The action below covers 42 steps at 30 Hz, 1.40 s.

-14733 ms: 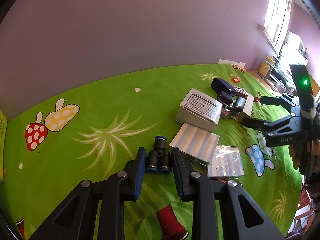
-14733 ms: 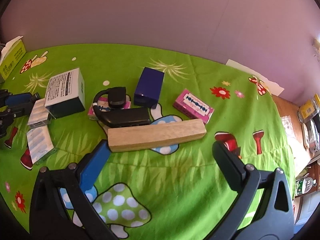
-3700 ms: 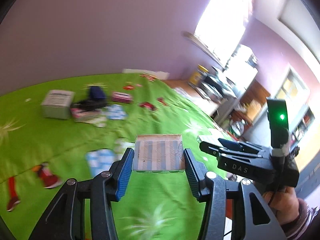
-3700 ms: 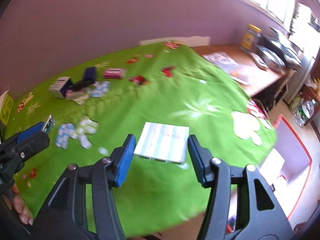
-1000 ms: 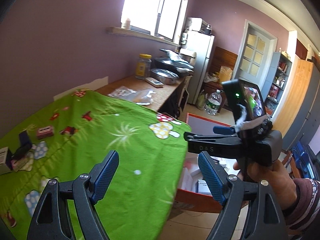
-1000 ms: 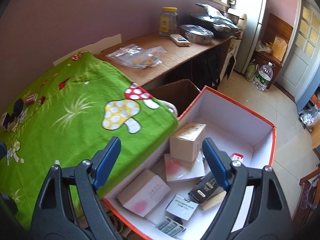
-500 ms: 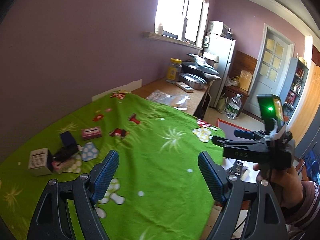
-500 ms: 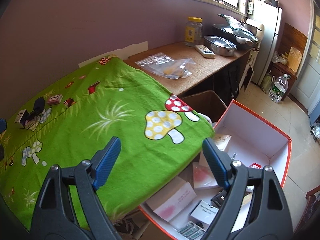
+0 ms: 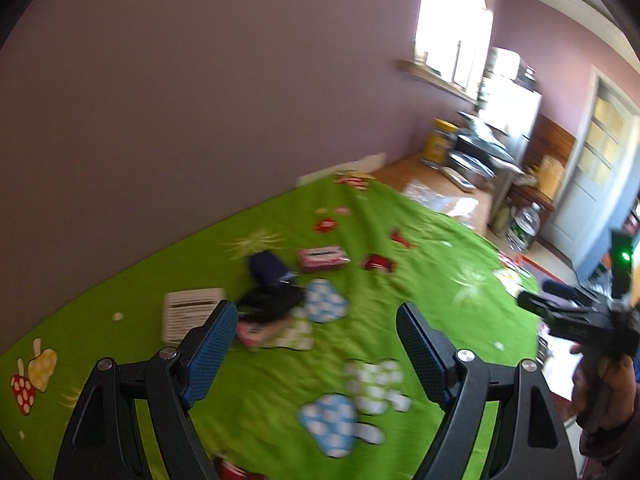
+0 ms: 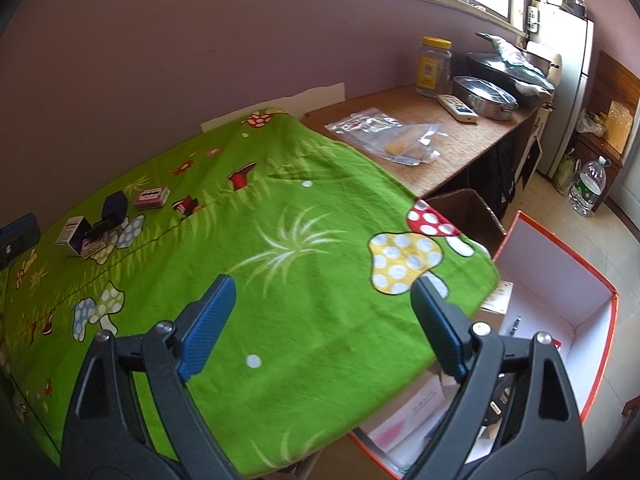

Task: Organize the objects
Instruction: 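Open both grippers and move them back over the bedspread, then grasp the white printed box with left while right grasps the pink razor-blade pack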

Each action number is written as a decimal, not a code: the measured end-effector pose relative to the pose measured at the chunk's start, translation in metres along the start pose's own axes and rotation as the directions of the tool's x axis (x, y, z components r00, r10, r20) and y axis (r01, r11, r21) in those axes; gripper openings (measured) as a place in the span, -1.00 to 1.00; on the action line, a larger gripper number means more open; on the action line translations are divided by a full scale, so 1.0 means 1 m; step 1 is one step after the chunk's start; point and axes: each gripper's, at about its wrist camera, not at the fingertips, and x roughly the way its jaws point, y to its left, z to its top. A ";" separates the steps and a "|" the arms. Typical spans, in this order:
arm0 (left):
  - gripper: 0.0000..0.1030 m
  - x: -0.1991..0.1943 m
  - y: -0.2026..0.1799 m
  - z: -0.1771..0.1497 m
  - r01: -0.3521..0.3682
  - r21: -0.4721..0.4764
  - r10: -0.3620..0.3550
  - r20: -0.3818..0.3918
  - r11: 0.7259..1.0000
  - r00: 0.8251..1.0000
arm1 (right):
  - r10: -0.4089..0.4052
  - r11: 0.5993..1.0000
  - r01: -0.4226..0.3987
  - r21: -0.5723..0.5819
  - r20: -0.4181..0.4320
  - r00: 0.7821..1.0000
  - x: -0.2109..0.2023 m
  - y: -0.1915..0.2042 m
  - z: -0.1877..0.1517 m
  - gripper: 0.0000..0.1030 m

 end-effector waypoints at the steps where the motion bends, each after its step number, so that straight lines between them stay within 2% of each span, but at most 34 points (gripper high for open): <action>1: 0.60 0.003 0.008 0.001 -0.012 -0.015 0.012 0.002 1.000 1.000 | 0.009 1.000 -0.009 -0.002 0.000 1.000 0.001 0.003 0.001 0.77; 10: 0.60 0.031 0.074 -0.011 -0.091 -0.156 0.089 -0.025 0.984 0.996 | 0.087 0.994 -0.088 -0.060 -0.019 0.996 0.023 0.035 0.013 0.81; 15: 0.60 0.045 0.082 -0.018 -0.120 -0.171 0.112 -0.056 0.978 0.992 | 0.128 0.986 -0.131 -0.100 -0.038 0.991 0.040 0.061 0.028 0.82; 20: 0.57 0.062 0.080 -0.022 -0.137 -0.149 0.124 -0.098 0.979 0.988 | 0.156 0.973 -0.161 -0.163 -0.044 0.987 0.055 0.096 0.043 0.82; 22: 0.25 0.064 0.080 -0.023 -0.133 -0.152 0.118 -0.106 0.979 0.987 | 0.182 0.966 -0.189 -0.176 -0.051 0.982 0.062 0.109 0.050 0.82; 24: 0.10 0.068 0.082 -0.026 -0.125 -0.156 0.106 -0.122 0.980 0.987 | 0.189 0.961 -0.198 -0.194 -0.062 0.980 0.070 0.124 0.057 0.82; 25: 0.10 0.068 0.083 -0.026 -0.120 -0.162 0.102 -0.117 0.979 0.988 | 0.191 0.958 -0.200 -0.206 -0.061 0.980 0.074 0.131 0.059 0.82; 29: 0.10 0.066 0.084 -0.028 -0.117 -0.167 0.099 -0.113 0.979 0.989 | 0.156 0.952 -0.172 -0.252 -0.081 0.984 0.094 0.157 0.065 0.82; 33: 0.10 0.065 0.085 -0.028 -0.120 -0.177 0.101 -0.109 0.977 0.989 | 0.135 0.957 -0.161 -0.243 -0.121 0.983 0.113 0.173 0.070 0.82; 42: 0.10 0.060 0.088 -0.030 -0.109 -0.203 0.090 -0.100 0.973 0.991 | 0.072 0.966 -0.104 -0.237 -0.141 0.987 0.145 0.195 0.078 0.82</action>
